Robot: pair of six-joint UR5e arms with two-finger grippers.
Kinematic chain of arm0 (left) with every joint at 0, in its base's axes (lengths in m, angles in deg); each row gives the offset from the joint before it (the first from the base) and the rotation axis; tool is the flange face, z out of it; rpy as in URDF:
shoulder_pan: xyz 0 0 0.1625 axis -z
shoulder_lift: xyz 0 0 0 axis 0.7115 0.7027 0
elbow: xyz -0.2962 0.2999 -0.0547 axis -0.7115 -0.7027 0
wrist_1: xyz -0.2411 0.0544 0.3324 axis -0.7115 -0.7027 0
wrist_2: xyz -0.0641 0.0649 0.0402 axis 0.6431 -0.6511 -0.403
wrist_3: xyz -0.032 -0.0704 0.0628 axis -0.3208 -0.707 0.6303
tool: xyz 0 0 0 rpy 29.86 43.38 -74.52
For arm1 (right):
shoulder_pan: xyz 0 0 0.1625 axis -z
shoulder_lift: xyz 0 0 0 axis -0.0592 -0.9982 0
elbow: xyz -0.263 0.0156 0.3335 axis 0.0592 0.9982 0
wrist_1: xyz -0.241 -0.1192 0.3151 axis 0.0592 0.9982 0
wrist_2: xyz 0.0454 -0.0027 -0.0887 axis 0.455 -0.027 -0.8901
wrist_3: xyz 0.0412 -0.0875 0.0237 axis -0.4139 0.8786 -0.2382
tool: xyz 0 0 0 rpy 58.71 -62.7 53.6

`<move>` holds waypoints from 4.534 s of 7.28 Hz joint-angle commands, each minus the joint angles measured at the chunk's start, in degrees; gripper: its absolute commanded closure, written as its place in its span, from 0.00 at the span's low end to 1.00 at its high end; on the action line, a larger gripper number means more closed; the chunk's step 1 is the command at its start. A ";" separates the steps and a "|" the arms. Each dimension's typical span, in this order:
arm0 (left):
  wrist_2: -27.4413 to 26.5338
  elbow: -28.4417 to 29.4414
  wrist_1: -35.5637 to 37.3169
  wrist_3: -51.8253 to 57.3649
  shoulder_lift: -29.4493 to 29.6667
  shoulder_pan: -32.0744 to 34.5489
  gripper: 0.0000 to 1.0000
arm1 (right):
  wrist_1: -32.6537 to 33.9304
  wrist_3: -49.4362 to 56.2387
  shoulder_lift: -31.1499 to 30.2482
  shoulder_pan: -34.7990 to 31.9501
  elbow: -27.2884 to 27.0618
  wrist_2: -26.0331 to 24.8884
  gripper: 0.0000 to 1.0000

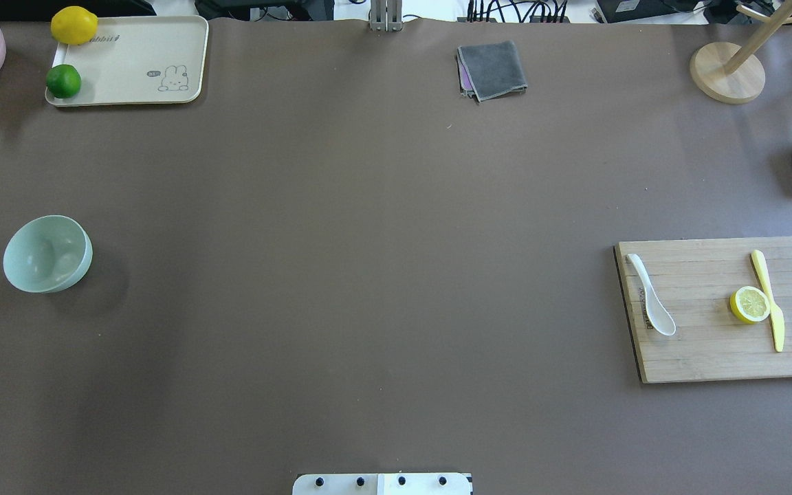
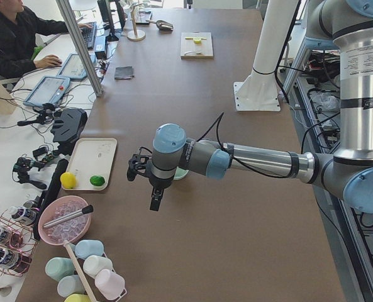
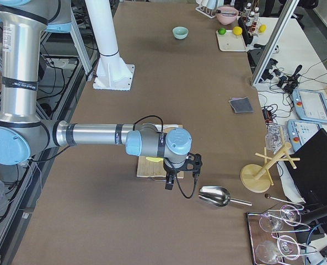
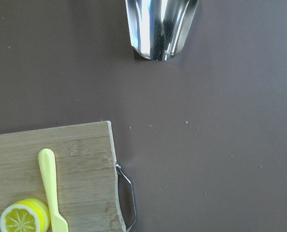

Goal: Place spoon in bowl

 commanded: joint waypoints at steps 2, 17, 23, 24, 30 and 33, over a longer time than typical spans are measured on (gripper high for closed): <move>0.08 0.14 0.05 -0.17 -0.07 -0.22 0.02 | 0.00 -0.66 0.18 -0.01 -0.58 0.39 0.00; 13.53 4.09 -5.66 -1.13 4.84 -7.98 0.02 | 0.09 -0.66 5.19 0.17 -5.16 1.44 0.00; 7.82 18.42 -36.16 -23.88 5.64 -23.14 0.02 | -0.18 -0.93 5.37 0.52 -5.24 3.19 0.00; 7.82 18.51 -36.16 -23.81 5.64 -24.55 0.02 | -0.09 -0.93 5.28 0.52 -5.24 3.38 0.00; 7.82 18.77 -36.16 -23.81 5.47 -29.66 1.00 | -0.26 -0.75 6.51 4.90 -6.21 6.53 0.00; 8.34 15.37 -36.95 -31.91 6.68 -29.57 1.00 | -0.26 -2.41 7.21 9.39 -7.44 6.54 0.00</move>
